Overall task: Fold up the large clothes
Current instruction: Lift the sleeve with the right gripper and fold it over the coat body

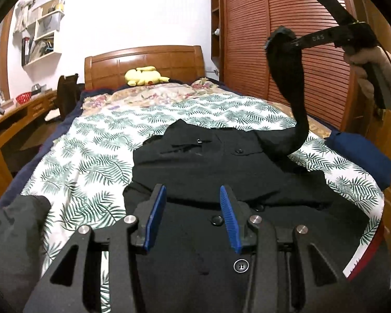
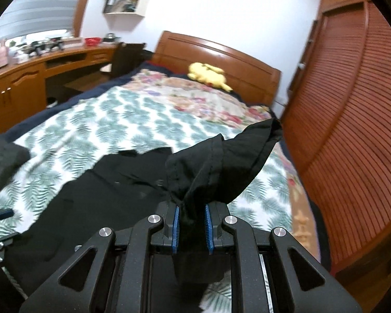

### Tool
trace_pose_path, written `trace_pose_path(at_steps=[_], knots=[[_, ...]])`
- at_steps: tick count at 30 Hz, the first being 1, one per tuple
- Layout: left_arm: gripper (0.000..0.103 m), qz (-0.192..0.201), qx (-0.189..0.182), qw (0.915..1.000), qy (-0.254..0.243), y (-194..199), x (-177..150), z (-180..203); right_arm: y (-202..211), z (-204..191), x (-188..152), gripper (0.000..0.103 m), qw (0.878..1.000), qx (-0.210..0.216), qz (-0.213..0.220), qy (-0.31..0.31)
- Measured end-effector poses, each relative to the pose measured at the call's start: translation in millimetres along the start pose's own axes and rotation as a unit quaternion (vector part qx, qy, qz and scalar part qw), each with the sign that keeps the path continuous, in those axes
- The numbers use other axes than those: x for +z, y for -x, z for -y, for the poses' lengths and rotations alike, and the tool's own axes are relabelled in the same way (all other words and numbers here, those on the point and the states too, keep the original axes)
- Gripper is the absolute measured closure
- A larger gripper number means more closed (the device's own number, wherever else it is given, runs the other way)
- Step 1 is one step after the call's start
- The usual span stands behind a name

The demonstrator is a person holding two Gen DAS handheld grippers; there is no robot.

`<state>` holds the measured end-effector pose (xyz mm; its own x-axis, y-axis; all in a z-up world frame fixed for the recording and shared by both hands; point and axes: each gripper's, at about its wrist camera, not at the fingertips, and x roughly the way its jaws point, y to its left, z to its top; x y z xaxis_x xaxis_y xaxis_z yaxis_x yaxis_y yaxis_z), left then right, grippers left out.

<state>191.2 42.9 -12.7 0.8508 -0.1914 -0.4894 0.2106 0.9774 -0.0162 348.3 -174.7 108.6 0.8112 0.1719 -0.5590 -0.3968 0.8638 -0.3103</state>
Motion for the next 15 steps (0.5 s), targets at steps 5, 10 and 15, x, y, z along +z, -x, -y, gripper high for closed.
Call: trace_pose_path(at_steps=[5,10,15], knots=[[0.061,0.001,0.018,0.9998,0.006,1.4,3.0,-8.0,6.6,-40.0,-1.3,0.090,0.999,0.039,0.012,0.019],[0.061,0.001,0.028,0.9993,0.026,2.6,3.4,-23.2,10.1,-71.7,-5.9,0.090,0.997,0.074,0.020,0.033],[0.061,-0.004,0.045,0.9979,0.046,2.6,0.0,-41.6,11.3,-99.2,-9.9,0.090,0.993,0.108,0.027,0.041]])
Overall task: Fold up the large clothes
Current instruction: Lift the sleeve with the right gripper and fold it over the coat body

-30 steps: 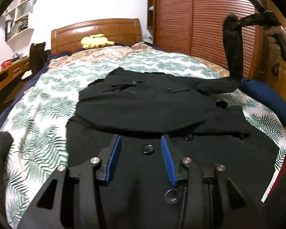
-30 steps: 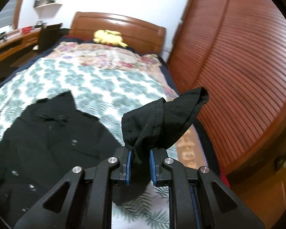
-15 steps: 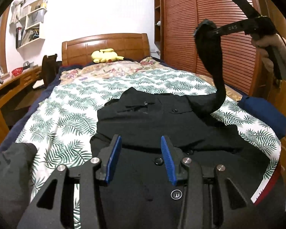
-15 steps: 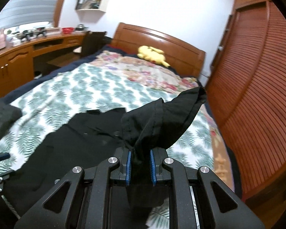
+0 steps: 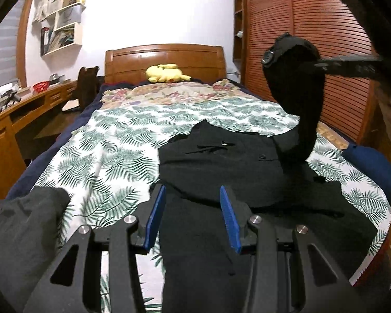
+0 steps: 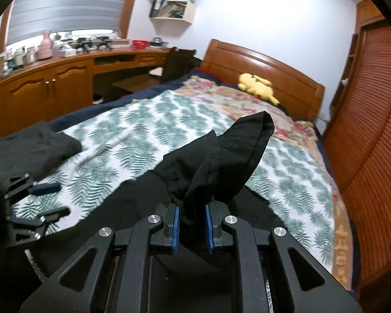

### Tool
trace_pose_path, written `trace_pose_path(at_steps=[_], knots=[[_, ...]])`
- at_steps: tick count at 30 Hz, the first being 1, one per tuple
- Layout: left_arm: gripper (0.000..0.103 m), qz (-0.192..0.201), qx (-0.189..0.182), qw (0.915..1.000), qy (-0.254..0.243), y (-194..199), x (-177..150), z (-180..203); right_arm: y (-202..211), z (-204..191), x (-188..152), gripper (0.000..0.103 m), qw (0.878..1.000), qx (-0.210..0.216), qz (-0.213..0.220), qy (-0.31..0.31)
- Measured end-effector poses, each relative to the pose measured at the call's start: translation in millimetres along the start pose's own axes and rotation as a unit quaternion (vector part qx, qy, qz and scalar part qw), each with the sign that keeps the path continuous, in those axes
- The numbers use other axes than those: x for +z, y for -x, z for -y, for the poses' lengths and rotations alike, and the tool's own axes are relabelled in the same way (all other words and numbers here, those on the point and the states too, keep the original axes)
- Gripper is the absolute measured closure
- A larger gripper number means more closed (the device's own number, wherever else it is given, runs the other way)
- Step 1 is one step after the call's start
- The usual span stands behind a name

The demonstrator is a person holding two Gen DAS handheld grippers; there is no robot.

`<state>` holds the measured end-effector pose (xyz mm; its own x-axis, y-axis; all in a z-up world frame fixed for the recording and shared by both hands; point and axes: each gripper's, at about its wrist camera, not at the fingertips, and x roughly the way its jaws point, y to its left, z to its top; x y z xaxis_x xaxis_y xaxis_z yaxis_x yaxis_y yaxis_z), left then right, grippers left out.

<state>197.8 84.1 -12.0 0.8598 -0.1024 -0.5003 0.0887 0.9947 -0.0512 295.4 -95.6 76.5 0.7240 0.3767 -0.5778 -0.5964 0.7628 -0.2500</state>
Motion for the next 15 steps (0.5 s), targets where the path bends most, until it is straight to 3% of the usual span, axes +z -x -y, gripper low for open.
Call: trace_pose_path(at_steps=[9,15], knots=[[0.061,0.001,0.025,0.9994,0.026,1.8,-3.6,-27.1,-14.5,-37.9,-22.3,0.090,0.998,0.061,-0.023,0.003],[0.061,0.000,0.027,0.9991,0.031,1.0,-5.8,-31.9,-23.5,-54.9,-36.7,0.087,0.995,0.079,-0.053,0.010]])
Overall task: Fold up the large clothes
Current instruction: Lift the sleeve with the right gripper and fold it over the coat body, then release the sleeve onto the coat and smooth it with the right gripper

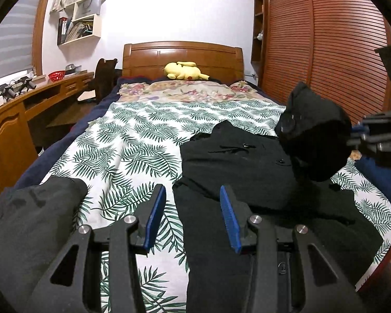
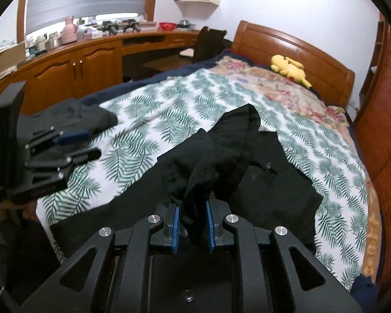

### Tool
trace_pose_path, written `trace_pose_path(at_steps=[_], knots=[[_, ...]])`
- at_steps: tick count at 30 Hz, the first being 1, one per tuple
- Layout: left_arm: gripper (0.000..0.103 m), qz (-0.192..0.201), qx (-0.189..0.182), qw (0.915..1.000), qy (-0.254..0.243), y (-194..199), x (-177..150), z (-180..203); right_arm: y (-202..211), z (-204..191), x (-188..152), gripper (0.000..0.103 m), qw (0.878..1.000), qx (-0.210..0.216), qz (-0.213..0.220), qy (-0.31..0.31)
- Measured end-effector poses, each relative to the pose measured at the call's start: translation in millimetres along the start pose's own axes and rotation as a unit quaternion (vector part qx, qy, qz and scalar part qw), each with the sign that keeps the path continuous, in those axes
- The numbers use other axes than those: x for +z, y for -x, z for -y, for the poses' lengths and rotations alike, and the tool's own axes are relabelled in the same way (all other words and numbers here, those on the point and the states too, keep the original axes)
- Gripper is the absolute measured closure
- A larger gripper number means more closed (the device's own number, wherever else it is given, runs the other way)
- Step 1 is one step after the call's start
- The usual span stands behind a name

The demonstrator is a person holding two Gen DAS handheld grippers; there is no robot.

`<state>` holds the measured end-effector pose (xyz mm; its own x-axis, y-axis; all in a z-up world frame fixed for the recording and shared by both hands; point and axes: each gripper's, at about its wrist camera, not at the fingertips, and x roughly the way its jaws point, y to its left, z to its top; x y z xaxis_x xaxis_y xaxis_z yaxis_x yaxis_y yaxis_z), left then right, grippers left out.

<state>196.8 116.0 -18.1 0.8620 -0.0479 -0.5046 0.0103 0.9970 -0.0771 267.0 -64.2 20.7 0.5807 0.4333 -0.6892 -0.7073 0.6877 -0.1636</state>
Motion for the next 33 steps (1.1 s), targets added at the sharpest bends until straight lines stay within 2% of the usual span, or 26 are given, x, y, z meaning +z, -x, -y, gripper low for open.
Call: trace_pose_path(at_steps=[1,2,4,5,12,19,23,28,31,33], knots=[[0.061,0.001,0.000,1.0000,0.000,-0.1,-0.3,0.1,-1.4,-3.3,-2.2,0.078,1.000,0.003,-0.005,0.006],[0.061,0.002,0.002,1.0000,-0.001,-0.1,-0.6,-0.3,-2.6,-6.0,-4.7,0.063,1.000,0.000,-0.008,0.010],[0.061,0.000,0.005,1.0000,-0.001,-1.1,-0.7,-1.1,-4.2,-5.9,-9.5,0.048,1.000,0.002,-0.012,0.000],[0.061,-0.001,0.004,1.0000,-0.001,-0.6,-0.4,-1.6,-4.3,-4.8,-11.0,0.047,1.000,0.008,-0.012,-0.006],[0.061,-0.003,0.002,1.0000,-0.004,-4.4,0.5,1.3,-5.1,13.5,-28.8,0.045,1.000,0.005,-0.009,-0.029],[0.061,-0.010,0.005,0.9999,-0.011,-9.2,-1.1,4.6,-60.0,29.5,-62.1,0.045,0.997,-0.008,-0.050,-0.063],[0.061,-0.015,0.008,0.9998,-0.011,-11.4,-2.0,3.9,-97.3,17.9,-76.1,0.048,0.994,0.021,-0.067,-0.087],[0.061,-0.018,0.013,0.9997,-0.012,-13.3,-2.8,2.9,-134.6,-22.3,-80.0,0.053,0.991,0.068,-0.084,-0.083],[0.061,-0.021,0.015,0.9996,-0.013,-14.1,-4.3,1.3,-148.6,-42.5,-87.4,0.060,0.987,0.097,-0.103,-0.077],[0.061,-0.021,0.016,0.9995,-0.014,-13.6,-5.3,0.5,-150.2,-52.5,-94.3,0.060,0.985,0.108,-0.110,-0.071]])
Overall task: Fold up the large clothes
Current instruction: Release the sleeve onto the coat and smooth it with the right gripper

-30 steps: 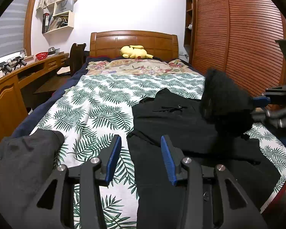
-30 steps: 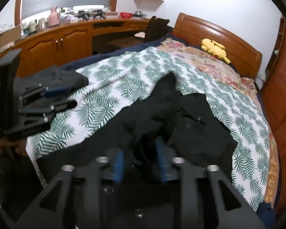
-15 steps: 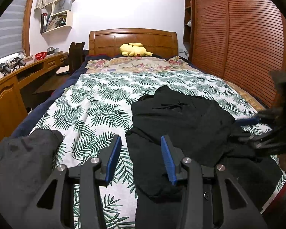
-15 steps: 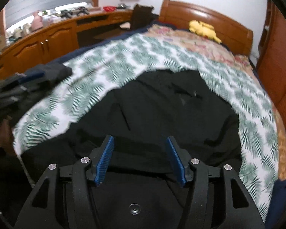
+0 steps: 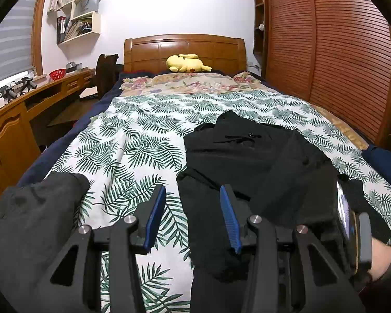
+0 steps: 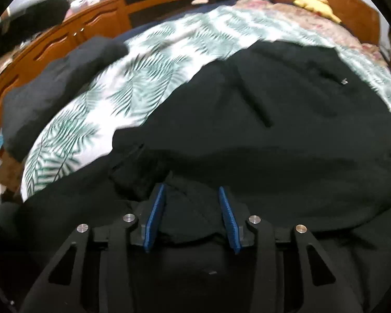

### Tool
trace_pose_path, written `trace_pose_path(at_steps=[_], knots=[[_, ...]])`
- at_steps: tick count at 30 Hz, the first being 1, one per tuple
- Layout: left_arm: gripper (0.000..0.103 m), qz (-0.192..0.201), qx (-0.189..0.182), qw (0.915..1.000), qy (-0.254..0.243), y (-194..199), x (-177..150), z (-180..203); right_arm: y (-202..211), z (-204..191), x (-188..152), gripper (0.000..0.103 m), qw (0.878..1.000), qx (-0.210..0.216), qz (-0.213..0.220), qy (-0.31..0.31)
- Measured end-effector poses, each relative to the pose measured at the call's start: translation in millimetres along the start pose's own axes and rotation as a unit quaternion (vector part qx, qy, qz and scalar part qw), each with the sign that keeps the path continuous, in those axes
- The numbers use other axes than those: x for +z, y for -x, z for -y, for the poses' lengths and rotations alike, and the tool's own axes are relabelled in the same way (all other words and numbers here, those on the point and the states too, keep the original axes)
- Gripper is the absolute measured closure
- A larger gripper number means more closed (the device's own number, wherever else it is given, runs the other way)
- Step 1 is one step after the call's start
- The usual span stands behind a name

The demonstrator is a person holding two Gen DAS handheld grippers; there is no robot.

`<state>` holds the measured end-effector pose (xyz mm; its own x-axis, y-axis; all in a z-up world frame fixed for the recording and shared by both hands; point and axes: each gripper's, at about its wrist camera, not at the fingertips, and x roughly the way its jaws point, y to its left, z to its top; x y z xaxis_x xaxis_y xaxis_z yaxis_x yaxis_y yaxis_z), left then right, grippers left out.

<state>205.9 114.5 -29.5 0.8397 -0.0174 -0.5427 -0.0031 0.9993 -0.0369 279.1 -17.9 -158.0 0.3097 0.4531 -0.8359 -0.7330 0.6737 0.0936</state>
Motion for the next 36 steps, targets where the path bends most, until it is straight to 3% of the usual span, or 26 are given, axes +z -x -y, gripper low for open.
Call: trace_pose_path(at_steps=[4,11,17,24,36], knots=[[0.061,-0.001,0.001,1.0000,-0.001,0.4,-0.8,-0.3,11.8,-1.2,-12.5,0.060,1.000,0.024,-0.002,0.000],[0.061,-0.004,-0.001,1.0000,-0.003,-1.1,-2.1,2.2,52.9,8.0,-30.0,0.060,0.999,0.014,0.028,-0.015],[0.061,-0.010,-0.010,0.9998,-0.011,-6.7,-4.5,11.8,103.1,42.6,-56.2,0.059,0.996,-0.053,0.067,-0.036],[0.061,-0.028,-0.026,0.9988,-0.031,-16.0,-10.9,31.7,145.9,102.2,-96.2,0.058,0.984,-0.136,0.081,-0.080],[0.061,-0.049,-0.052,0.9940,-0.082,4.2,-37.0,73.1,194.7,144.9,-157.3,0.056,0.972,-0.173,0.094,-0.126]])
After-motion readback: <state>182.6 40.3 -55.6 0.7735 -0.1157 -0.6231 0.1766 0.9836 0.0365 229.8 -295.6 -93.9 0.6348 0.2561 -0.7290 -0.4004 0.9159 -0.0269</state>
